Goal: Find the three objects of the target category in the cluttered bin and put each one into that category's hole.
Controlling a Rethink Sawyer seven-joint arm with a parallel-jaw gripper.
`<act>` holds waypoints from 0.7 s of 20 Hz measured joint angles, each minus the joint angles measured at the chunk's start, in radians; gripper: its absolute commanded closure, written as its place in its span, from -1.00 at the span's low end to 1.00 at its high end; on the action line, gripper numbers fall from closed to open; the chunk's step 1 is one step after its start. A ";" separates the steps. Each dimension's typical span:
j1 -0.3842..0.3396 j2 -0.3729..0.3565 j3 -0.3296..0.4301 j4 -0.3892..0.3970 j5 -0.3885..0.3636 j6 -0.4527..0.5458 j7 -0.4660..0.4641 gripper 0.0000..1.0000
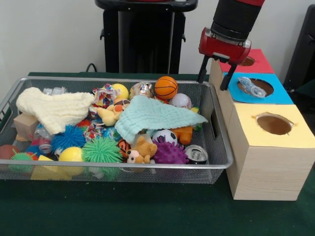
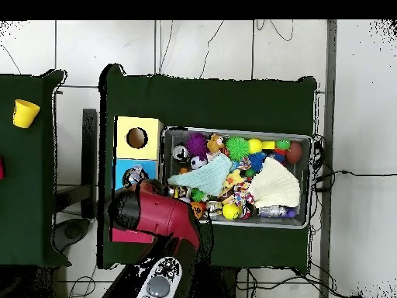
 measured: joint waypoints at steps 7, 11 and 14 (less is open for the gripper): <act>0.011 0.033 -0.010 -0.001 0.017 -0.016 0.026 -1.00; 0.029 0.042 -0.026 -0.007 0.017 -0.014 0.047 -1.00; 0.041 0.041 -0.041 -0.015 0.017 0.009 0.055 -1.00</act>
